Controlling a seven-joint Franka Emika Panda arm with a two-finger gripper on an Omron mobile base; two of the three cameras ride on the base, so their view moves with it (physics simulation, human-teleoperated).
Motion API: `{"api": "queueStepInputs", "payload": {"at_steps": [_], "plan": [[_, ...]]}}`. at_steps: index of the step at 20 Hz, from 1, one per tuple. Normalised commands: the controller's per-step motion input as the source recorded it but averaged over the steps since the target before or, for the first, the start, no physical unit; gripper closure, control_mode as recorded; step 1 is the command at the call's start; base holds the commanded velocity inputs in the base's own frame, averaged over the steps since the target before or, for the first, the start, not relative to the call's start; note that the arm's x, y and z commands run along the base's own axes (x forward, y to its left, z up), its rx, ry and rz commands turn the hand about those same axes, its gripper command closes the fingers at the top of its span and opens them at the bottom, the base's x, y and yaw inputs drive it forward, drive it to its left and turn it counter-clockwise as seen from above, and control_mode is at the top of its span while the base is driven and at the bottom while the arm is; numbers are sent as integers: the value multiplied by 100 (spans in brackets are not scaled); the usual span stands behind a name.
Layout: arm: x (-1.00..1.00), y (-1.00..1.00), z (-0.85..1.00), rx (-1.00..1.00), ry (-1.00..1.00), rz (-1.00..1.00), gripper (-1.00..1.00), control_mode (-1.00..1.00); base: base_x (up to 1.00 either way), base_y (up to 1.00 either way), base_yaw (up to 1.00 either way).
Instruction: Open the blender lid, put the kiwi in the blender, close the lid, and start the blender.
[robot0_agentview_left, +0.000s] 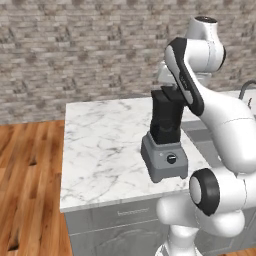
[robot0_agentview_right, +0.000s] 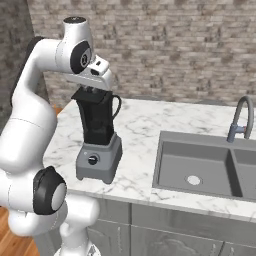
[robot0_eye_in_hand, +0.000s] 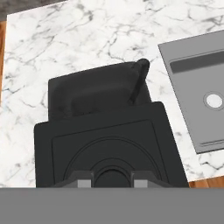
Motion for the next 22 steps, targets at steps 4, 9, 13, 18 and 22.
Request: {"api": "queueStepInputs", "payload": {"at_steps": [4, 9, 13, 18, 22], "plan": [[23, -3, -12, 0, 0, 0, 100, -100, 0, 0, 0], [27, 0, -1, 0, 0, 0, 100, -100, 0, 0, 0], [28, 0, 0, 0, 0, 0, 100, -100, 0, 0, 0], [29, 4, -3, -1, 2, 0, 100, -100, 0, 0, 0], [21, 6, -3, -1, 1, 0, 100, -100, 0, 0, 0]]}}
